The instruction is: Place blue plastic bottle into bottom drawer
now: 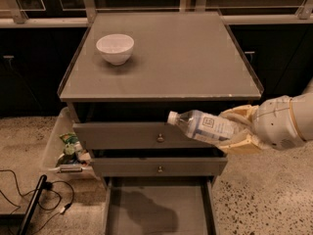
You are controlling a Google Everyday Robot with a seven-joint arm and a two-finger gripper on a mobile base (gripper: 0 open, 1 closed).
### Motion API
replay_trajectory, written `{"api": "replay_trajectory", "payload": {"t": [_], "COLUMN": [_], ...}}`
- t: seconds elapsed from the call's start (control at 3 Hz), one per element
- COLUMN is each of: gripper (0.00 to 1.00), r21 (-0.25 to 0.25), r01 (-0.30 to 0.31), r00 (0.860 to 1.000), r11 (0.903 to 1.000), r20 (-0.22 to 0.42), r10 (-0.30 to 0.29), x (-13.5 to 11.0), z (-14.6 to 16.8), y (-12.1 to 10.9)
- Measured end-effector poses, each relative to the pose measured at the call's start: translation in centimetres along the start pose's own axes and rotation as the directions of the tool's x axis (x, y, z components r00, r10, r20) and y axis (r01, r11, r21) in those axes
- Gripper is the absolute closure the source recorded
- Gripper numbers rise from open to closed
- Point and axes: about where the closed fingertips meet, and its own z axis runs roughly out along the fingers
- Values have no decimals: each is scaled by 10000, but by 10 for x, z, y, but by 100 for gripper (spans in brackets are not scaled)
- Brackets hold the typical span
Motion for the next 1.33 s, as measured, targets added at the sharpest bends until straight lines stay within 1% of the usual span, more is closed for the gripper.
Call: {"api": "replay_trajectory", "payload": {"t": [0.33, 0.67, 1.0, 1.33], "gripper": [100, 100, 100, 100], "r21": [-327, -928, -1255, -1276], "r01": [-676, -1769, -2071, -2194], "r00": [9969, 9807, 9725, 9679], "r11": [9972, 9798, 9702, 9673], "r20": [-416, -1008, -1340, -1532], "r10": [662, 1675, 1903, 1993], "x": [32, 101, 149, 187], "z": [34, 105, 170, 221], "y": [15, 51, 76, 82]}}
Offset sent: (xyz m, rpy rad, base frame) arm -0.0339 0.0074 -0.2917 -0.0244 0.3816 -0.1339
